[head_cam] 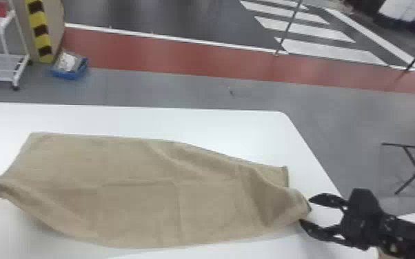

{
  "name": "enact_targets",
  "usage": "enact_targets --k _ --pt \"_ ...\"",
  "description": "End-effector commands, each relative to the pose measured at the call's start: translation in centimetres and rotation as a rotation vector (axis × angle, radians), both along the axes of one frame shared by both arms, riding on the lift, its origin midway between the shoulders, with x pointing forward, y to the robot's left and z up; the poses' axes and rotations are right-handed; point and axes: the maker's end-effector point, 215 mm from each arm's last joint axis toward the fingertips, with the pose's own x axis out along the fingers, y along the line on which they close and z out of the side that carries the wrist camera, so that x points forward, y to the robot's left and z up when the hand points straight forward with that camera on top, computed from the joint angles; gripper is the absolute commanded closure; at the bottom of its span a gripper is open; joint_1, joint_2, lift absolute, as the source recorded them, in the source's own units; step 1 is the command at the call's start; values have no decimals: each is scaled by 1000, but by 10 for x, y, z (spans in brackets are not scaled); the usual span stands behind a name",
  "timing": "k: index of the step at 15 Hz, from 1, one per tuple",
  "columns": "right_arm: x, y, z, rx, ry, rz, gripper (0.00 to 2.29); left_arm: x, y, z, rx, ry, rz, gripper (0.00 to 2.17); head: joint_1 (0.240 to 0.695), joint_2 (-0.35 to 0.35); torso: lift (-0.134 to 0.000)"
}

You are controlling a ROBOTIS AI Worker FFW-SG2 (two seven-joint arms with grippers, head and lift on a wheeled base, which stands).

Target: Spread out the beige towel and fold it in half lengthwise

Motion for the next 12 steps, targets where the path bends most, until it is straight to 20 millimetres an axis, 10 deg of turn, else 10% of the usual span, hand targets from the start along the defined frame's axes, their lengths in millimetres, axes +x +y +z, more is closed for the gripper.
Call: enact_targets --k 1,7,12 --pt "4 1 -2 1 4 0 475 0 1 0 3 0 1 1828 695 -327 -124" --pt "1 10 14 28 17 13 1477 1 0 4 6 -7 0 1828 695 -318 -124" --pt "-6 2 57 101 -37 20 1656 5 10 24 47 -39 22 1835 695 -303 -124"
